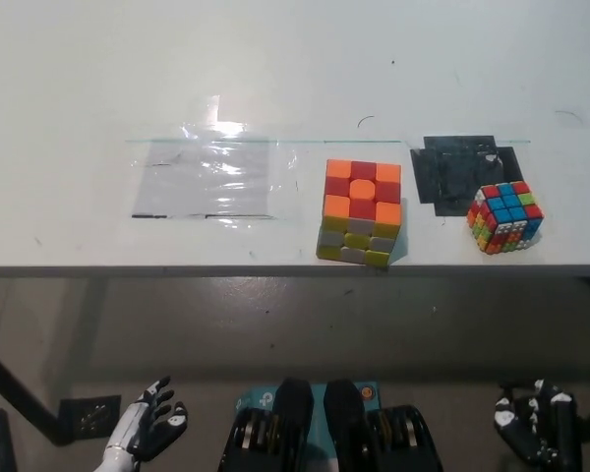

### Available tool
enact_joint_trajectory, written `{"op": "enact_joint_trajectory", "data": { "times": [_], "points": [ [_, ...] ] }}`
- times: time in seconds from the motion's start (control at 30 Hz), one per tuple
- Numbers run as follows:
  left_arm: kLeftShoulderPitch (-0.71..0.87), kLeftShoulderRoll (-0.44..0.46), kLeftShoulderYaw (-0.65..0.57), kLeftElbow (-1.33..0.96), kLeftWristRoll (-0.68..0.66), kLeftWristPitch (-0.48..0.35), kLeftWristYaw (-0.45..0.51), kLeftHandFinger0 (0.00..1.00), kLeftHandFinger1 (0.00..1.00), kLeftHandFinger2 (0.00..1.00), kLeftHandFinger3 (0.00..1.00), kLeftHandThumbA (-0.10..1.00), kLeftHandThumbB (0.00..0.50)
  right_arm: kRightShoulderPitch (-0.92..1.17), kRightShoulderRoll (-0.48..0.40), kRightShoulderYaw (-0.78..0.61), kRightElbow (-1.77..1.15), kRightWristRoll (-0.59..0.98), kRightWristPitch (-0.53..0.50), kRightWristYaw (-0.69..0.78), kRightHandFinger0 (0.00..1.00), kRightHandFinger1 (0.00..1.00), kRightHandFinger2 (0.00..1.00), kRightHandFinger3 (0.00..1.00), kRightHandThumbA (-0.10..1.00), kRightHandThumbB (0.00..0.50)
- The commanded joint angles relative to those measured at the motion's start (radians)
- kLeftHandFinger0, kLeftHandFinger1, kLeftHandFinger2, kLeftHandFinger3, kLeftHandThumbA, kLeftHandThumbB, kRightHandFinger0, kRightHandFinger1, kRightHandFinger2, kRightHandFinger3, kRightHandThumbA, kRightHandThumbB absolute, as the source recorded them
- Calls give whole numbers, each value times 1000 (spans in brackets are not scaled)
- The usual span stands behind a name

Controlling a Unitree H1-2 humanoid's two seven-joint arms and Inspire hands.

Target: The robot uses its right hand to pick up the small cube kept on the middle on the desk and place it on the bigger cube kept next to it

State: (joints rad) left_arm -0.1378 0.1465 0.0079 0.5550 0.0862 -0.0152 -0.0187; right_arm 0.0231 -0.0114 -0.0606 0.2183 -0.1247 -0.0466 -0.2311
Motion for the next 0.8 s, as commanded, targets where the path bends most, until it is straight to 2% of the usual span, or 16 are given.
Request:
{"op": "enact_joint_trajectory", "data": {
  "times": [0.0, 0.1, 0.13, 0.27, 0.3, 0.37, 0.4, 0.43, 0.47, 0.5, 0.57, 0.6, 0.63, 0.67, 0.73, 0.77],
  "points": [
    [-24, 9, -4, -7, 14, -39, 20, 1000, 1000, 1000, 1000, 366, 272, 20, 5, 8, -146, 47, 33, 57, 0, 1, 91, 393, 292, 111],
    [-24, 10, -2, -6, 14, -34, 19, 1000, 1000, 1000, 1000, 350, 261, 36, 5, 21, -288, 29, 62, 64, 0, 0, 76, 390, 301, 110],
    [-24, 8, 1, -5, 9, -40, 19, 1000, 1000, 1000, 1000, 332, 254, 38, 7, 18, -328, 65, 59, 78, 0, 0, 87, 396, 223, 91],
    [-19, 4, 3, -6, 7, -35, 21, 1000, 1000, 1000, 1000, 326, 264, 31, -6, 24, -456, 38, 115, 84, 0, 15, 121, 388, 245, 85],
    [-18, 7, -3, -7, 17, -40, 22, 1000, 1000, 1000, 1000, 336, 257, 9, -25, 26, -516, 32, 110, 96, 0, 10, 157, 409, 185, 76],
    [-10, 5, 0, -16, 12, -30, 19, 1000, 1000, 1000, 1000, 338, 261, -8, -54, 30, -569, 27, 112, 119, 0, 21, 180, 480, 162, 58],
    [-9, 5, 0, -19, 11, -26, 18, 1000, 1000, 1000, 1000, 338, 261, -12, -60, 31, -581, 29, 121, 125, 0, 20, 182, 498, 170, 59],
    [-10, 5, 1, -19, 10, -28, 18, 1000, 1000, 1000, 1000, 329, 258, -39, -106, 38, -634, -31, 146, 146, 25, 70, 250, 598, 318, 92],
    [-10, 5, 1, -19, 10, -28, 18, 1000, 1000, 1000, 1000, 329, 258, -39, -108, 40, -636, -31, 150, 145, 24, 70, 250, 600, 323, 91],
    [-7, 9, -2, -14, 16, -36, 20, 1000, 1000, 1000, 1000, 343, 261, -67, -169, 57, -701, -114, 215, 186, 165, 277, 494, 754, 445, 152],
    [-7, 6, 1, -15, 12, -44, 20, 1000, 1000, 1000, 1000, 330, 263, -84, -202, 64, -725, -114, 222, 204, 214, 345, 575, 850, 500, 179],
    [-4, 4, 3, -26, 9, -32, 20, 1000, 1000, 1000, 1000, 339, 271, -129, -254, 62, -754, -99, 228, 238, 288, 455, 669, 969, 527, 265],
    [-2, 4, 3, -32, 10, -26, 19, 1000, 1000, 1000, 1000, 339, 270, -141, -262, 64, -762, -96, 242, 240, 288, 460, 674, 982, 532, 280],
    [-2, 5, 2, -35, 10, -22, 16, 1000, 1000, 1000, 1000, 352, 269, -153, -279, 70, -767, -116, 249, 248, 391, 523, 701, 1000, 555, 305],
    [-1, 4, 2, -40, 11, -10, 17, 1000, 1000, 1000, 1000, 358, 273, -176, -309, 84, -783, -143, 281, 267, 474, 626, 761, 1000, 549, 320],
    [5, 5, 2, -40, 9, -13, 14, 1000, 1000, 1000, 1000, 354, 271, -181, -324, 95, -787, -168, 292, 276, 557, 745, 818, 1000, 547, 336]
  ]
}}
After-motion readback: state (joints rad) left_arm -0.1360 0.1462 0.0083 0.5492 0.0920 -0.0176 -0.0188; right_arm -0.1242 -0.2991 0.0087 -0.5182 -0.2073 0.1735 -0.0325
